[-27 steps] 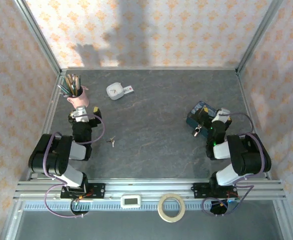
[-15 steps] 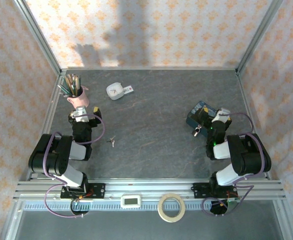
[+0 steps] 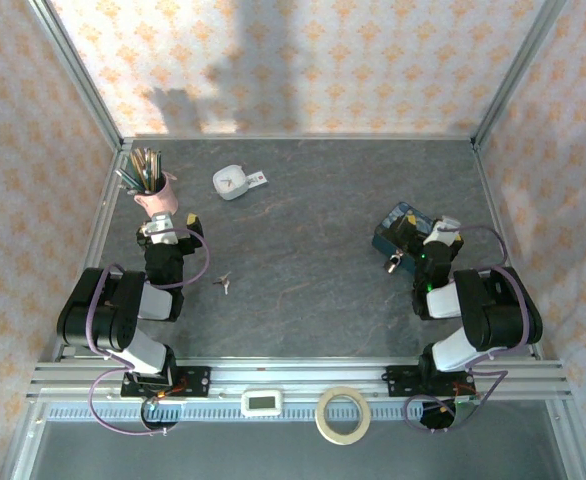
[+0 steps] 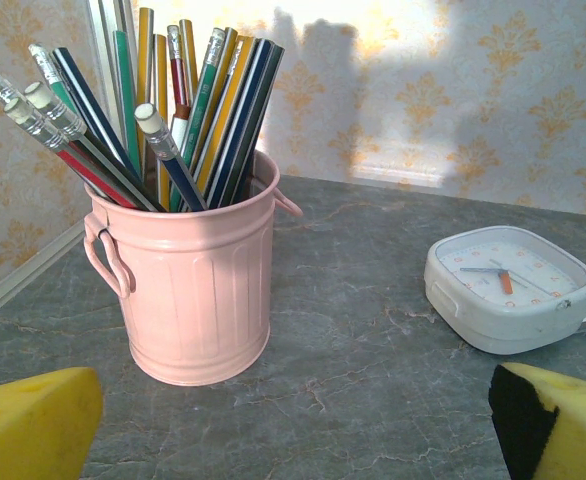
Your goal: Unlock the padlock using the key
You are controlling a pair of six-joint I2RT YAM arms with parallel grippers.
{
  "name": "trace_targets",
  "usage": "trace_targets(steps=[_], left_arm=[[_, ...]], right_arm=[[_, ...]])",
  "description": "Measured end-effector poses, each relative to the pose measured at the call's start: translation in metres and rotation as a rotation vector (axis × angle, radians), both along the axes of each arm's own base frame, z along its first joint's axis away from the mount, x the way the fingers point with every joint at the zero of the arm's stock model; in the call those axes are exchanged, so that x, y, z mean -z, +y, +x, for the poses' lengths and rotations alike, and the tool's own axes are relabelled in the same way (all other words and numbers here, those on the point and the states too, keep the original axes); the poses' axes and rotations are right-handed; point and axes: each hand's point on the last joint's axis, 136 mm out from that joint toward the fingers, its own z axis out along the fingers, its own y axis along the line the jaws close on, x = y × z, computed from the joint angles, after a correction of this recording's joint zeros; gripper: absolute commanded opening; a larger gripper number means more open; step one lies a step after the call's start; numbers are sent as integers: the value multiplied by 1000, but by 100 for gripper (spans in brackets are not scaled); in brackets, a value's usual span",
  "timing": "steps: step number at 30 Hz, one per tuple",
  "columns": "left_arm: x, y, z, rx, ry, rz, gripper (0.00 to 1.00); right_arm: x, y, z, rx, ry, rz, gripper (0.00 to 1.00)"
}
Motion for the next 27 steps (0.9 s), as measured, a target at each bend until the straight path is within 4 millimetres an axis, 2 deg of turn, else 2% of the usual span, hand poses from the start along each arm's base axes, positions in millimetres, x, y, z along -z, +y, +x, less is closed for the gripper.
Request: trace_targets(steps=[9, 11, 16, 21, 24, 27], left_arm=[[0, 2, -1, -13, 4, -6, 99], [-7, 6, -4, -38, -1, -14, 99], [-51, 15, -7, -95, -97, -46, 99], [-91, 17, -11, -108, -178, -159, 99], [-114, 7, -8, -52, -210, -263, 99], [-127, -16, -8, 41, -223, -361, 99]], right_arm=[[-2, 3, 1, -11, 5, -8, 100], [-8, 8, 4, -24, 9, -19, 100], [-52, 17, 16, -25, -44, -16, 100], [-92, 9, 18, 50, -64, 87, 100], [-104, 3, 14, 97, -32, 151, 100], [-102, -16, 6, 174, 15, 206, 100]])
